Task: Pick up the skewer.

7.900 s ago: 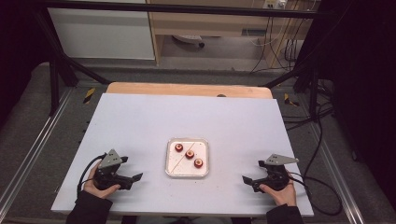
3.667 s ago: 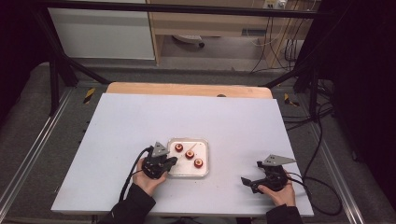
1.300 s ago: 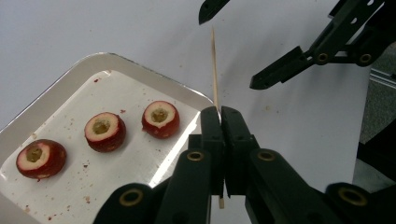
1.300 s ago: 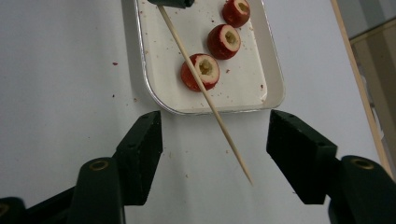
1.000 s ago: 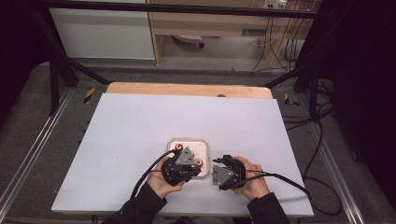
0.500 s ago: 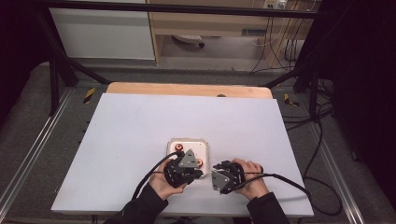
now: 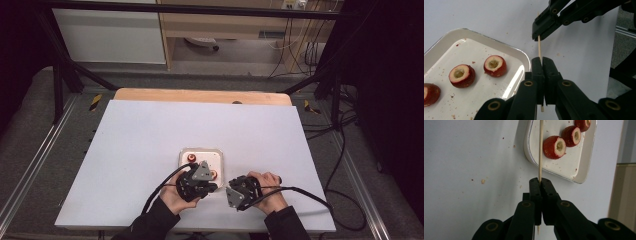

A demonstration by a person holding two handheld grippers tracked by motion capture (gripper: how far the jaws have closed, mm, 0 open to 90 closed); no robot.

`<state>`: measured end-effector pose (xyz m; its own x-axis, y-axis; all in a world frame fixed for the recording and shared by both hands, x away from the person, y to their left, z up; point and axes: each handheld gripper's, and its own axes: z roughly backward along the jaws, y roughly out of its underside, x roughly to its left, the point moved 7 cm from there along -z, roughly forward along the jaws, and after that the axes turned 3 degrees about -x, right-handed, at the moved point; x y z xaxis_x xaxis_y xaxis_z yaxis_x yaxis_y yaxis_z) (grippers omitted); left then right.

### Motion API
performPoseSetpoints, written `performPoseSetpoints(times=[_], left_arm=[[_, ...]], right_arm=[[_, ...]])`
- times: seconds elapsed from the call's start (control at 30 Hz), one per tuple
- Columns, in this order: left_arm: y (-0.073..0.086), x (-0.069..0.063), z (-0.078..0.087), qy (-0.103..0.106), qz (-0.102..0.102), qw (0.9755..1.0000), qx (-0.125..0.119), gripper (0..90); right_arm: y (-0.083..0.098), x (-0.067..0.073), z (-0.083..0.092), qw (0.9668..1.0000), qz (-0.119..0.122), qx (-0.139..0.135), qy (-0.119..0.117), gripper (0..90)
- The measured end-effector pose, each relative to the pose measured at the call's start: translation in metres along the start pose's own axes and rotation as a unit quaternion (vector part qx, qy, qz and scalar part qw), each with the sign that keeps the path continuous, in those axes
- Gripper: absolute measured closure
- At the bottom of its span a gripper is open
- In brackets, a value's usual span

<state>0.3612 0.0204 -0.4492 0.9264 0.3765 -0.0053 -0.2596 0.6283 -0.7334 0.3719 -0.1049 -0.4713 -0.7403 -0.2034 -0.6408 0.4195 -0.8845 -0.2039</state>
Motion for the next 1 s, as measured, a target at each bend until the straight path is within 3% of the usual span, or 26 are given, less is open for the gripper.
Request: performPoseSetpoints(times=[0.1,0.17,0.27,0.33,0.4,0.43,0.6,0.63,0.8,1.0], left_arm=[[0.0,0.001,0.0,0.001,0.003,1.0,-0.001,87.3],[0.001,0.003,0.001,0.002,0.008,0.9999,0.006,80.3],[0.003,0.008,0.005,-0.004,0.013,0.9995,0.027,76.5],[0.005,0.009,0.006,0.003,0.02,0.9988,0.045,74.3],[0.007,0.009,0.002,0.01,0.026,0.9965,0.078,75.1],[0.007,0.009,0.002,0.01,0.026,0.9965,0.078,75.7],[0.01,0.006,-0.008,0.009,0.021,0.992,0.124,81.6],[0.01,0.006,-0.008,0.009,0.021,0.992,0.124,82.1],[0.012,0.006,-0.013,-0.003,0.02,0.9906,0.135,86.9],[0.014,0.007,-0.013,-0.014,0.019,0.9907,0.134,88.3]], right_arm=[[0.0,0.0,0.001,1.0,0.003,0.005,0.002,89.0],[0.001,0.0,0.002,0.9999,0.008,0.011,0.006,89.0],[0.002,-0.001,0.002,0.9996,0.016,0.02,0.012,89.0],[0.0,-0.003,0.002,0.9991,0.029,0.027,0.017,89.0],[-0.003,-0.006,0.001,0.9981,0.047,0.035,0.021,88.9],[-0.004,-0.007,0.0,0.9975,0.054,0.041,0.023,88.9],[-0.013,-0.01,-0.003,0.9936,0.094,0.056,0.029,88.9],[-0.014,-0.009,-0.002,0.9934,0.091,0.062,0.029,88.8],[-0.016,-0.009,-0.003,0.9887,0.128,0.072,0.03,88.8],[-0.019,-0.01,-0.002,0.9892,0.127,0.061,0.039,88.5]])
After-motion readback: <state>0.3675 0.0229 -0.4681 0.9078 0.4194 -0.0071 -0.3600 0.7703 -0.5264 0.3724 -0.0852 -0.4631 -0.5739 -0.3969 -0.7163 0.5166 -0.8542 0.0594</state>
